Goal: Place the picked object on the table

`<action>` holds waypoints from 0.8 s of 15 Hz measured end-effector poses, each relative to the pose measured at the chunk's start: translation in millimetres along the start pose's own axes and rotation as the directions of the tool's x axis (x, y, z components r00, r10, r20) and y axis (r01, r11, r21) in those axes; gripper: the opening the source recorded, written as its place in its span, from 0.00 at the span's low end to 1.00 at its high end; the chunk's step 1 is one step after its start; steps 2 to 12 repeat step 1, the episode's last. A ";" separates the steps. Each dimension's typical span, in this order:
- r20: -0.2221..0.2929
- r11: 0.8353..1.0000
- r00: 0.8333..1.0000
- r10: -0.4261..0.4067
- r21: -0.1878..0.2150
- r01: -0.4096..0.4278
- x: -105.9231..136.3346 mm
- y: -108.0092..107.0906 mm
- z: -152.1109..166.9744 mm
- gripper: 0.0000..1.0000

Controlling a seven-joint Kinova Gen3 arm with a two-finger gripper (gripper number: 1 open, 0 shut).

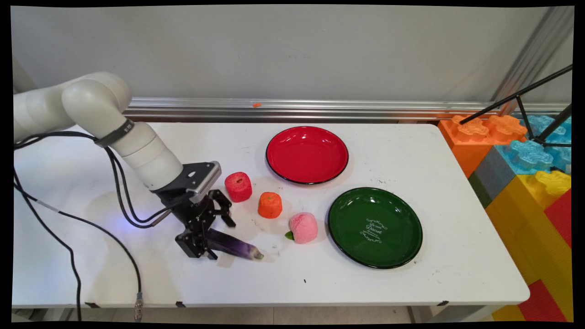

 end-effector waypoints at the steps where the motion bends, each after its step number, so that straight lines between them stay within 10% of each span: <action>1: -0.006 1.000 1.000 -0.005 0.000 0.005 1.5 -0.2 -2.6 1.00; 12: -0.006 1.000 1.000 -0.005 0.000 0.005 1.5 -0.2 -2.6 1.00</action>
